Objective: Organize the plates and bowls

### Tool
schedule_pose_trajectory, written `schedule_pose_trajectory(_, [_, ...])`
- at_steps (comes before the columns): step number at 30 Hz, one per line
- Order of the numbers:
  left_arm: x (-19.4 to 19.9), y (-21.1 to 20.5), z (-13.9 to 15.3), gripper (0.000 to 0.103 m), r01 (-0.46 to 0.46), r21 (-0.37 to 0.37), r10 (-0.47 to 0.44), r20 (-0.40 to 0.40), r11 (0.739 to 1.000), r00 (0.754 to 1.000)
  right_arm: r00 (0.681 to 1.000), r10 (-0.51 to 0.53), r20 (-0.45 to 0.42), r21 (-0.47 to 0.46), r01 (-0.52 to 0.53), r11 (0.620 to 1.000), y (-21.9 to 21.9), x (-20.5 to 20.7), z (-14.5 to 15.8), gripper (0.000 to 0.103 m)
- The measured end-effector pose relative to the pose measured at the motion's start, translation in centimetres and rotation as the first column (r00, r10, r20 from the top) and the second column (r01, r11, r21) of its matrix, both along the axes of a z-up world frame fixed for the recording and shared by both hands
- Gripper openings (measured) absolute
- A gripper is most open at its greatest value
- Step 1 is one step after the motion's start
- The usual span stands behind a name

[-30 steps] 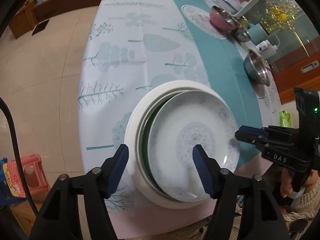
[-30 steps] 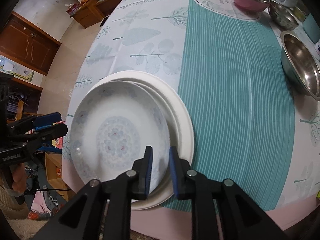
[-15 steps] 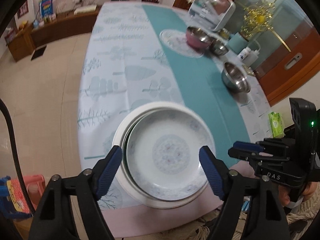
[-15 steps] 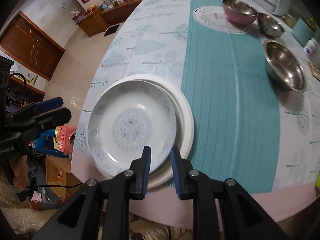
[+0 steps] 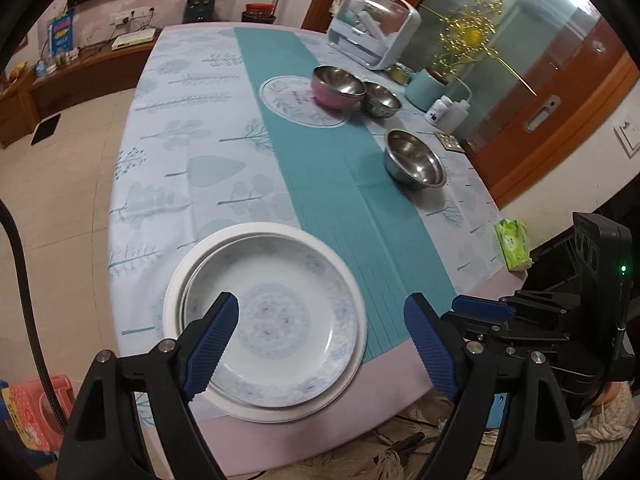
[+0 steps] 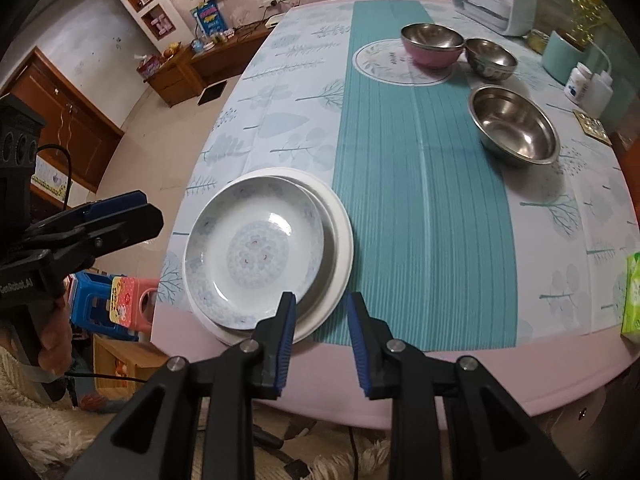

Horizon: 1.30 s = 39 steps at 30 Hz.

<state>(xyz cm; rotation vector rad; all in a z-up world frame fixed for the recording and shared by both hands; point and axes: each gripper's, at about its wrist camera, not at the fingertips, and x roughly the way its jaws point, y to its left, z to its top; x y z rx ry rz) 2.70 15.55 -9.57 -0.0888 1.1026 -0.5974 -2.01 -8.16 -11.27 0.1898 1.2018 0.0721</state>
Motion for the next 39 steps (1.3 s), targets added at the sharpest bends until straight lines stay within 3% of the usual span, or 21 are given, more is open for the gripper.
schedule_pose_trajectory(13, [0.0, -6.3, 2.4, 0.084, -0.022, 0.030, 0.019, 0.088, 0.999, 0.996, 0.998, 0.010, 0.055, 0.036, -0.012, 0.999, -5.8, 0.7, 1.5, 0.027])
schedule_pose_trajectory(24, [2.8, -17.3, 3.2, 0.084, -0.076, 0.047, 0.072, 0.088, 0.996, 0.994, 0.996, 0.006, 0.087, 0.068, -0.012, 0.998, -18.1, 2.3, 2.3, 0.027])
schedule_pose_trajectory(30, [5.5, -23.1, 2.8, 0.084, -0.108, 0.071, 0.099, 0.115, 0.992, 0.988, 0.995, -0.014, 0.098, 0.060, 0.008, 0.998, -24.7, 4.2, 2.0, 0.027])
schedule_pose_trajectory(39, [10.9, -27.3, -0.2, 0.084, -0.151, 0.103, 0.143, 0.082, 0.983, 0.986, 0.992, -0.076, 0.101, 0.080, 0.068, 0.994, -31.7, 8.4, 0.7, 0.027])
